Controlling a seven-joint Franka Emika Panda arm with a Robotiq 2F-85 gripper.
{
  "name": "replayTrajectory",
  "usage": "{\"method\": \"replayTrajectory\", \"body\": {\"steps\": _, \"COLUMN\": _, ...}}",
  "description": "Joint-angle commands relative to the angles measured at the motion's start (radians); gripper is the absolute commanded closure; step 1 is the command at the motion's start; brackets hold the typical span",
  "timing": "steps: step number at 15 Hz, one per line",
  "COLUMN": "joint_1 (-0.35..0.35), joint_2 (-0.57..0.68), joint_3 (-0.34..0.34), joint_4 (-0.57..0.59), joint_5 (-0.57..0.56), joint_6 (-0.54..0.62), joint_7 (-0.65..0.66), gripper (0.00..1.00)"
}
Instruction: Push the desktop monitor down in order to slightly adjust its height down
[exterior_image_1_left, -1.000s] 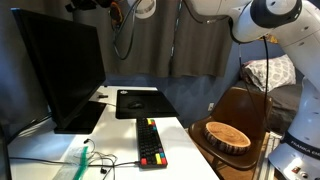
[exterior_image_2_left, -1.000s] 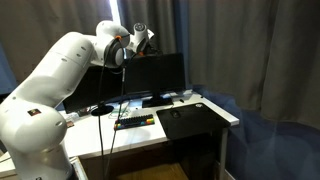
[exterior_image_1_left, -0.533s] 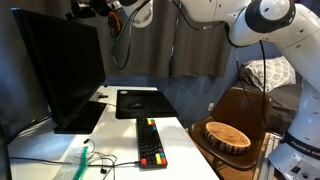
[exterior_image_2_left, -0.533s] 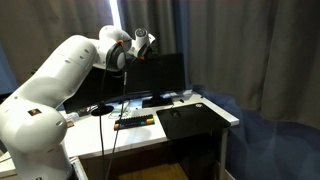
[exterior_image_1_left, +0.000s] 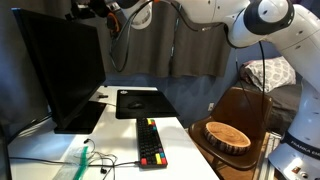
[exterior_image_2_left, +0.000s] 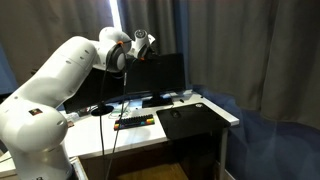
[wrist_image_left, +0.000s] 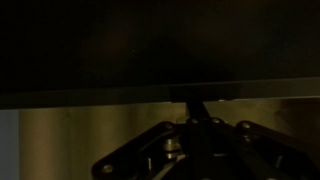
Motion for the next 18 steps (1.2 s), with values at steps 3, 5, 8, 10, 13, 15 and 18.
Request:
{"method": "replayTrajectory", "body": {"steps": 3, "joint_1": 0.015, "joint_2": 0.004, "joint_3": -0.058, "joint_4": -0.010, "joint_5": -0.012, "joint_6": -0.031, "joint_7": 0.055, "gripper": 1.00}}
{"method": "replayTrajectory", "body": {"steps": 5, "joint_1": 0.014, "joint_2": 0.005, "joint_3": -0.059, "joint_4": -0.015, "joint_5": -0.008, "joint_6": -0.035, "joint_7": 0.063, "gripper": 1.00}}
{"method": "replayTrajectory", "body": {"steps": 8, "joint_1": 0.014, "joint_2": 0.007, "joint_3": -0.065, "joint_4": -0.024, "joint_5": -0.009, "joint_6": -0.046, "joint_7": 0.075, "gripper": 1.00}}
{"method": "replayTrajectory", "body": {"steps": 10, "joint_1": 0.012, "joint_2": 0.009, "joint_3": -0.065, "joint_4": -0.027, "joint_5": -0.008, "joint_6": -0.048, "joint_7": 0.079, "gripper": 1.00}}
{"method": "replayTrajectory", "body": {"steps": 13, "joint_1": 0.007, "joint_2": 0.008, "joint_3": -0.065, "joint_4": -0.042, "joint_5": -0.004, "joint_6": -0.046, "joint_7": 0.092, "gripper": 1.00}}
{"method": "replayTrajectory", "body": {"steps": 15, "joint_1": 0.004, "joint_2": 0.007, "joint_3": -0.063, "joint_4": -0.050, "joint_5": -0.003, "joint_6": -0.045, "joint_7": 0.098, "gripper": 1.00}}
{"method": "replayTrajectory", "body": {"steps": 18, "joint_1": 0.012, "joint_2": -0.004, "joint_3": -0.025, "joint_4": 0.002, "joint_5": 0.000, "joint_6": 0.000, "joint_7": 0.076, "gripper": 0.99}}
